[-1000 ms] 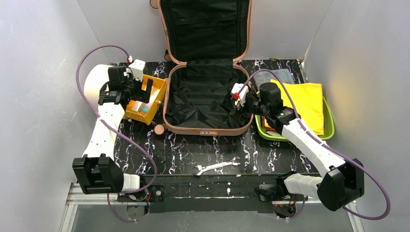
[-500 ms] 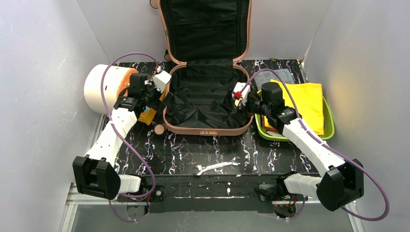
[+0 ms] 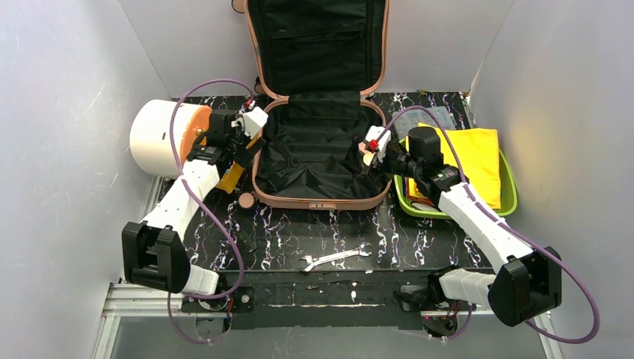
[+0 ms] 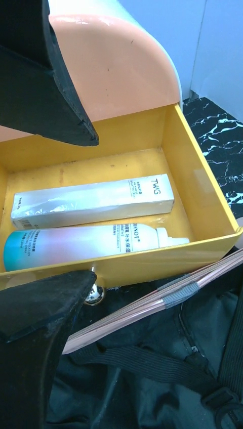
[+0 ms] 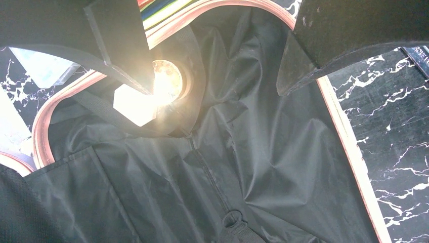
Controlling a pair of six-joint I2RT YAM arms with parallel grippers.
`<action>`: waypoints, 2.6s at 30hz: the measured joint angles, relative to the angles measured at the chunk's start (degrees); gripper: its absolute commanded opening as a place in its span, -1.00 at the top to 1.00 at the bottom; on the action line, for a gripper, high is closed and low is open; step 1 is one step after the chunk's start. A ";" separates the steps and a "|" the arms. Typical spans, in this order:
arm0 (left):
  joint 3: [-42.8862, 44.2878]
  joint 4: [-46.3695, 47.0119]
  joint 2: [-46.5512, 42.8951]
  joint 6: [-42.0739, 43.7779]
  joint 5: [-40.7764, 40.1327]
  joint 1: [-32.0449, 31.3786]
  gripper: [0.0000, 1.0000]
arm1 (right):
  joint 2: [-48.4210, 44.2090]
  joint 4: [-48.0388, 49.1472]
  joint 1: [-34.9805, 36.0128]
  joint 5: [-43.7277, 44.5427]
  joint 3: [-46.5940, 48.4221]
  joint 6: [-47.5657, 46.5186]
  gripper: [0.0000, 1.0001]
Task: Open, take out, and arrange the luggage
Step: Close the drawer in the storage box, then hold the storage box at the corner of the board.
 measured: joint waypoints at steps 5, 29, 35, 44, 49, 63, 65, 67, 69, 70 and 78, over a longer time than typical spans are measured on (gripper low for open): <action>0.00 2.12 1.14 1.51 -2.51 -0.52 -0.65 | 0.00 0.04 -0.35 -0.68 -0.02 0.31 -0.97; 2.34 8.85 6.49 7.32 -12.66 -1.11 0.09 | 0.00 0.24 -1.27 -2.54 -0.11 1.25 -0.97; 3.26 9.18 6.93 8.46 -13.84 -0.79 -0.44 | 0.00 0.24 -1.55 -3.37 -0.11 1.44 -0.97; 10.95 0.07 2.89 2.86 -8.20 1.53 -0.85 | 8.66 -0.74 0.59 -10.12 4.44 6.80 -0.97; 31.74 -9.64 -0.28 -10.95 6.01 20.04 -0.96 | 25.11 -0.96 15.37 -9.05 26.12 10.16 -0.96; 43.93 -10.93 24.65 -23.26 5.66 40.98 0.75 | 50.73 -6.16 21.42 -7.52 46.82 13.88 -0.85; 46.29 -10.03 25.40 -22.56 4.83 41.11 0.88 | 50.80 -6.71 21.42 -7.54 46.82 13.97 -0.85; 47.84 -9.38 27.28 -22.21 4.46 40.83 0.81 | 50.80 -6.93 21.42 -7.58 46.77 14.03 -0.84; 49.83 -8.94 28.89 -21.53 4.24 40.65 0.77 | 50.80 -6.95 21.42 -7.67 46.73 14.05 -0.84; 50.73 -9.05 29.81 -21.20 4.24 40.59 0.77 | 50.80 -6.95 21.42 -7.69 46.73 14.05 -0.84; 52.52 -9.88 36.59 -18.21 3.43 40.52 0.61 | 50.80 -6.95 21.44 -7.93 46.69 14.49 -0.84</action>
